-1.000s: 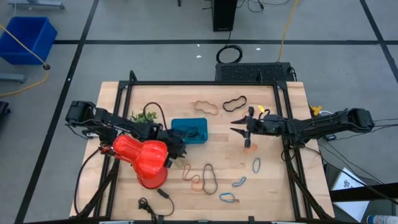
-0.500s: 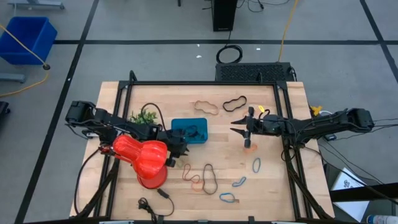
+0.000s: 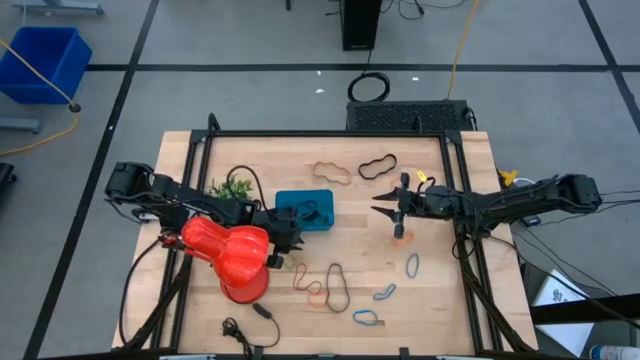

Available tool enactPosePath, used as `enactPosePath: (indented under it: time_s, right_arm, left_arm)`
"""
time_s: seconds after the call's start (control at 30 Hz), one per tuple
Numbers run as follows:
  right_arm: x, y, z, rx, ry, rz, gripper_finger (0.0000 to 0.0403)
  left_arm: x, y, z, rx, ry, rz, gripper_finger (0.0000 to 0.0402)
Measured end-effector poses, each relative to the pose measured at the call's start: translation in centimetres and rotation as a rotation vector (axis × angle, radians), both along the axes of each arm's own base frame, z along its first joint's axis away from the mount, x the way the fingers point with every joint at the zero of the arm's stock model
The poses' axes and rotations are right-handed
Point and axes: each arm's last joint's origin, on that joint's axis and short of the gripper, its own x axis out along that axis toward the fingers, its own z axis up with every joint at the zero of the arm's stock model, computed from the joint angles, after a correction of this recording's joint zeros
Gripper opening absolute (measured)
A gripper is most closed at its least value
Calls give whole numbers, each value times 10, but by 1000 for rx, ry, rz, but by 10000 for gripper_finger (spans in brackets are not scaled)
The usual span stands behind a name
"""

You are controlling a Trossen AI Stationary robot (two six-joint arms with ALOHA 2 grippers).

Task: Pick and place rubber bands into bin
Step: Put the green rubber band into the blue bin

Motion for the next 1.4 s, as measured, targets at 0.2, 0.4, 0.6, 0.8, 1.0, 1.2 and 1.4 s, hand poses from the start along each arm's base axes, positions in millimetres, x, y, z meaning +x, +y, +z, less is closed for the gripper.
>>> enactPosePath:
  time_s: [0.2,0.4,0.6,0.8,1.0,1.2,1.4]
  right_arm:
    - [0,0,0,0,1,0,114]
    - [0,0,0,0,2,0,114]
    - [0,0,0,0,2,0,114]
    - [0,0,0,0,2,0,114]
    - [0,0,0,0,2,0,114]
    - [0,0,0,0,2,0,114]
    - [0,0,0,0,1,0,114]
  left_arm:
    - [0,0,0,-8,2,9,110]
    - [0,0,0,-19,8,20,196]
    - [0,0,0,-47,19,47,243]
    - [-4,0,-4,-37,68,39,254]
    - [-7,-6,-5,-22,81,-104,233]
    - [-8,-12,-7,-6,78,-138,188]
    - [-3,-12,-16,-7,99,-127,158]
